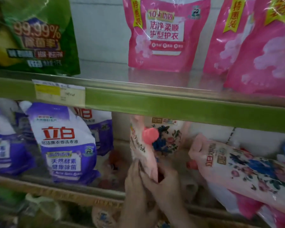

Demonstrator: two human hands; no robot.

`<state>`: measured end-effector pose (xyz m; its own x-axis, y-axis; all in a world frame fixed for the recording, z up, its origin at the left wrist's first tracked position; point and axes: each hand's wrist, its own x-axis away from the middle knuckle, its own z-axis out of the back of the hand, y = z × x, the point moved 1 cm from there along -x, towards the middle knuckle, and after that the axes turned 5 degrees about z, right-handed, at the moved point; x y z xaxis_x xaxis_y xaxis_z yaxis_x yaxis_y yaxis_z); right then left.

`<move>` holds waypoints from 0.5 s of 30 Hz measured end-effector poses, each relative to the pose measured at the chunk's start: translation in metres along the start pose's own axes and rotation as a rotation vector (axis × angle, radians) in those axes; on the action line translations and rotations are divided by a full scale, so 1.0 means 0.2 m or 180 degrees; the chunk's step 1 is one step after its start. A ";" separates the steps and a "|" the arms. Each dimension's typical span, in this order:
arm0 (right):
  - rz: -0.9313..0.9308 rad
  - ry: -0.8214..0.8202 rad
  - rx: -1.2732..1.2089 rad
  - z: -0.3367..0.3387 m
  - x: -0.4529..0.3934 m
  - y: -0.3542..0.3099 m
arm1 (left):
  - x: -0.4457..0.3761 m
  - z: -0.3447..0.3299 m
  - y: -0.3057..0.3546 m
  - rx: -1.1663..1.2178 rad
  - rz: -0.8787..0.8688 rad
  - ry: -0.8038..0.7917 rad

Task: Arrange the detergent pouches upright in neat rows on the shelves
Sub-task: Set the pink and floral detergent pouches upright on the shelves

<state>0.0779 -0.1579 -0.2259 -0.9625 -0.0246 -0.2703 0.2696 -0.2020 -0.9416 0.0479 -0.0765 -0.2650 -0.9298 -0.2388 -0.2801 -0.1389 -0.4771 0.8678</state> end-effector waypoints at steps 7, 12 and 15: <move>-0.0036 -0.1150 -0.0083 0.20 -0.13 0.02 | 0.02 0.04 0.08 0.0562 0.0036 0.0776; -0.0071 -0.0745 0.0684 0.07 -0.43 0.16 | 0.08 0.01 0.07 0.0172 0.0146 0.1356; 0.0010 -0.1139 0.0653 -0.09 -0.59 0.14 | 0.10 0.03 0.07 -0.0300 0.0041 0.1447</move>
<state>0.2007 -0.1439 -0.2242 -0.9216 -0.3572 -0.1522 0.2956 -0.3915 -0.8714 0.0256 -0.0829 -0.2554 -0.6844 -0.5819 -0.4394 -0.0771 -0.5414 0.8372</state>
